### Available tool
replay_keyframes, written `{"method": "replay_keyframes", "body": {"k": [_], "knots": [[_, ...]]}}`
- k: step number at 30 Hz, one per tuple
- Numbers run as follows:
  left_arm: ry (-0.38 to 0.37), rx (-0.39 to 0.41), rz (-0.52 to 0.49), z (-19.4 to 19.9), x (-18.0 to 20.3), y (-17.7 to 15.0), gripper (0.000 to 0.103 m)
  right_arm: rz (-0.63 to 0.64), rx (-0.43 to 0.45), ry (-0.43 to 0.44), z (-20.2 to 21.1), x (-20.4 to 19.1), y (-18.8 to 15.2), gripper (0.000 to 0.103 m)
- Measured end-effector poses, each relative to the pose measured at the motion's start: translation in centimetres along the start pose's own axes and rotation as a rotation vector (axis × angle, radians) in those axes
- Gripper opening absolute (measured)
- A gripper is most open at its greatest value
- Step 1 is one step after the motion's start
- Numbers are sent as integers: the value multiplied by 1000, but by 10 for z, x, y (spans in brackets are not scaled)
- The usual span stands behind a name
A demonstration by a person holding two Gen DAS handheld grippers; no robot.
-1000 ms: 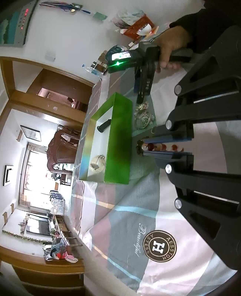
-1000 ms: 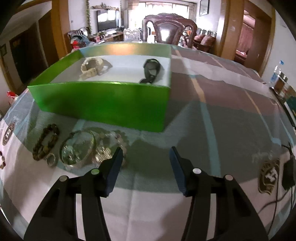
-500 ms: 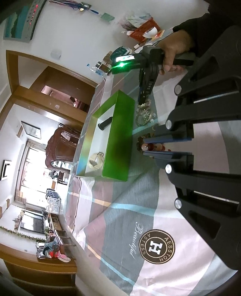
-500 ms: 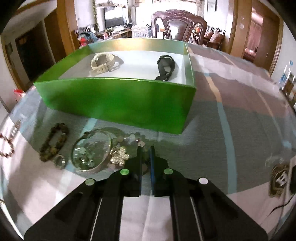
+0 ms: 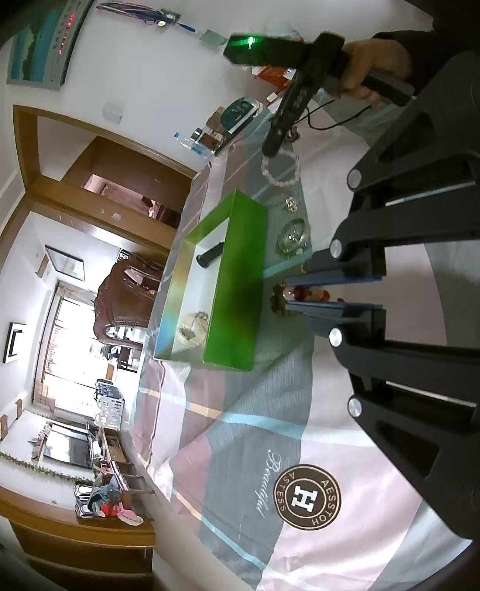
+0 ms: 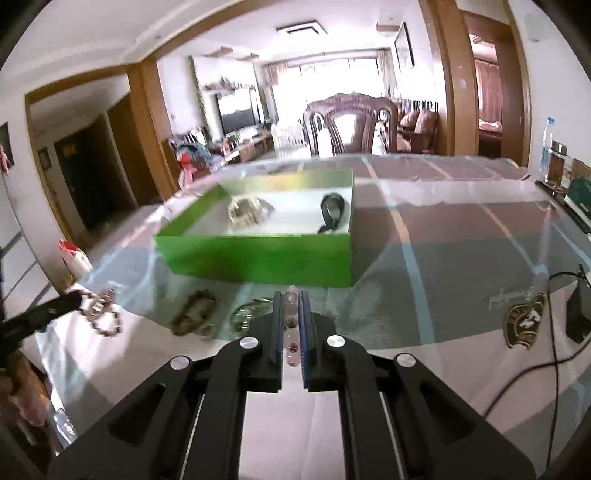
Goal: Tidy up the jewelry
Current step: 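Lift the bead bracelet with the left tool while the right tool grasps the pink bead bracelet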
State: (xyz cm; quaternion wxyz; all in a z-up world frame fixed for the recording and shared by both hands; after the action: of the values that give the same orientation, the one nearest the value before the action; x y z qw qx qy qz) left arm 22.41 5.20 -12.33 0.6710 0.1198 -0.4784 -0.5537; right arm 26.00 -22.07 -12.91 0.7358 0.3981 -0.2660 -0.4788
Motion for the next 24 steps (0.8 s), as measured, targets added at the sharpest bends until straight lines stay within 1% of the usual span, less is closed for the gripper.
{"method": "replay_keyframes", "body": {"k": [4,7,11,24], "knots": [[-3,2,-13,4,10,-1,8,-6,45,13,30,-7,6,8],[-8,4,-23,7,17,-2,8,-3,54,23,38,-10,4,8],[-11,2,-35,8,23,-6,8,-2,54,34,42,-15,1,8],[-6,-6,-43,10,26,-10,8,-3,44,51,43,-21,-8,8]]}}
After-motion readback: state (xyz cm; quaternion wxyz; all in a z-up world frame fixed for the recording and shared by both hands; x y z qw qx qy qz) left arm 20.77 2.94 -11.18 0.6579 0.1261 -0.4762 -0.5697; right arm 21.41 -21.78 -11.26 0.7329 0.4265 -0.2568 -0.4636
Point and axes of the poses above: each gripper's, at about its wrist camera, not at the fingertips, and z roughly against the way its jaws point, x to its right, y to its top, the point moved 9 cm from there along -z, roughly the way its jaws point, and after that the axes turned 14 degrees about z, right-handed, at the moved point
